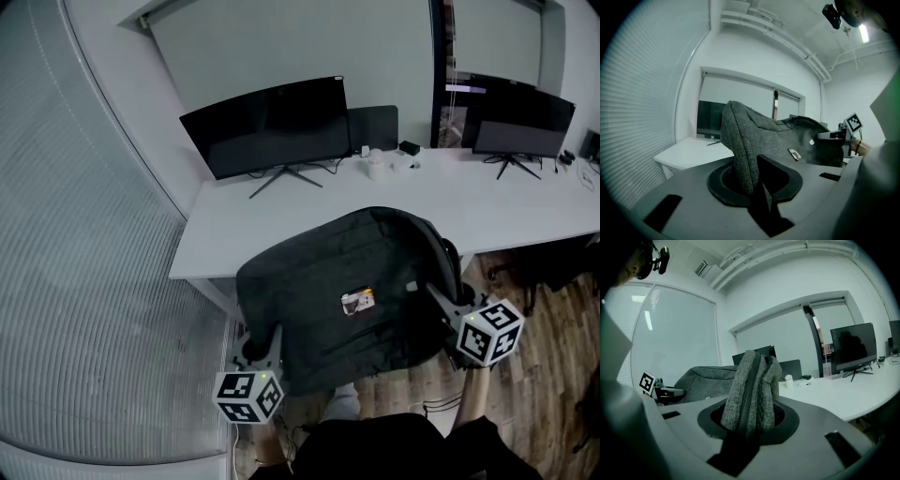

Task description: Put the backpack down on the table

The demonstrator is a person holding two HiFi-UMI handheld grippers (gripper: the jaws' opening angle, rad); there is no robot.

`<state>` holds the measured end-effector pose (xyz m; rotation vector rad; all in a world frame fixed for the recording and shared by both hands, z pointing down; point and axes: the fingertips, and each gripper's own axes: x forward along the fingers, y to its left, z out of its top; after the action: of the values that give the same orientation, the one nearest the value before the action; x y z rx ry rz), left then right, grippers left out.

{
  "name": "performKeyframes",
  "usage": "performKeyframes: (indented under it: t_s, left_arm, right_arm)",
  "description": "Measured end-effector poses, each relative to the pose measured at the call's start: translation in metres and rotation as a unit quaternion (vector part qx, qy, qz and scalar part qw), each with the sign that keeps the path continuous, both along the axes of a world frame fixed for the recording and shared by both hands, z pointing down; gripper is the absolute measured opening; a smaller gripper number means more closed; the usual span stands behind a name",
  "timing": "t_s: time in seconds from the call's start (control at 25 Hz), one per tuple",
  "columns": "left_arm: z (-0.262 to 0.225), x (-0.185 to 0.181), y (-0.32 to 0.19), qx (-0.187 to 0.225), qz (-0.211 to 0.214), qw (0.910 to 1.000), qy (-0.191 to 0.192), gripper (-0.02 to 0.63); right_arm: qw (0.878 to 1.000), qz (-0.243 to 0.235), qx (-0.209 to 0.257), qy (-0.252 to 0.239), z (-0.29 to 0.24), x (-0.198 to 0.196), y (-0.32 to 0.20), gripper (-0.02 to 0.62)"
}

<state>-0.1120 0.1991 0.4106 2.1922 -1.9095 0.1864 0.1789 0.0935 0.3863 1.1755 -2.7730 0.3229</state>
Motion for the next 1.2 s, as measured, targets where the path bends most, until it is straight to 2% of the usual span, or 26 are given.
performKeyframes:
  t_s: [0.28, 1.2]
  left_arm:
    - [-0.004, -0.033, -0.067, -0.010, 0.009, 0.9999, 0.005, 0.072]
    - [-0.008, -0.073, -0.195, -0.008, 0.065, 0.9978, 0.009, 0.072]
  right_arm:
    - [1.000, 0.012, -0.010, 0.004, -0.005, -0.030, -0.060, 0.114]
    - [0.998, 0.066, -0.008, -0.001, -0.013, -0.061, -0.155, 0.114]
